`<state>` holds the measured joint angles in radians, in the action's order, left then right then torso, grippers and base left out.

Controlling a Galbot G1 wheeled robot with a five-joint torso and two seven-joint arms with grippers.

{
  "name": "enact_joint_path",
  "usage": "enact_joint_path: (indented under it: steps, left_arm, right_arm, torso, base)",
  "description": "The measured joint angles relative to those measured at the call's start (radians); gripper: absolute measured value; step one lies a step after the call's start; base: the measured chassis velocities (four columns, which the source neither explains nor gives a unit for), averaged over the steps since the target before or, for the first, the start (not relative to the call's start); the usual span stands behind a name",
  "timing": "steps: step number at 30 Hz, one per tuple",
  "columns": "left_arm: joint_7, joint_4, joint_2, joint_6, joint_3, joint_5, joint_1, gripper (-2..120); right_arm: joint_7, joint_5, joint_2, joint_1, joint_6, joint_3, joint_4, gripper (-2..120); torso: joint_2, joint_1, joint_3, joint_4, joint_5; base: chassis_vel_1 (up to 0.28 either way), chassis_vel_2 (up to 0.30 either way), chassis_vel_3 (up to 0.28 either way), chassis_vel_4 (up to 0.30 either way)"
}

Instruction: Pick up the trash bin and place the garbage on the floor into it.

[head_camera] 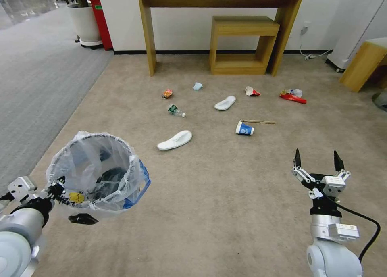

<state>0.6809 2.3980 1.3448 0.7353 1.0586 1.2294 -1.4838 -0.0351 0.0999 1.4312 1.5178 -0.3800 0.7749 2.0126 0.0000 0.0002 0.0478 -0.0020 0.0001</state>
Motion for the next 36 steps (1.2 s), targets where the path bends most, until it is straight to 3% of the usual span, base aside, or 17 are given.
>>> enact_joint_path:
  steps: [19, 36]
  left_arm:
    - [-0.018, -0.004, 0.012, 0.0, -0.019, -0.024, -0.004, 1]
    - [-0.021, 0.005, 0.02, 0.0, -0.021, -0.032, -0.01, 1]
  right_arm:
    - [0.0, -0.001, 0.003, -0.001, -0.005, -0.005, 0.0, 100]
    - [0.003, 0.006, 0.004, 0.001, -0.009, -0.007, 0.006, 100]
  torso:
    - [0.0, 0.0, 0.0, 0.0002, -0.0005]
    - [0.0, 0.0, 0.0, 0.0001, -0.0001]
  base:
    - [0.243, 0.249, -0.232, -0.241]
    - [0.005, -0.001, -0.003, -0.002]
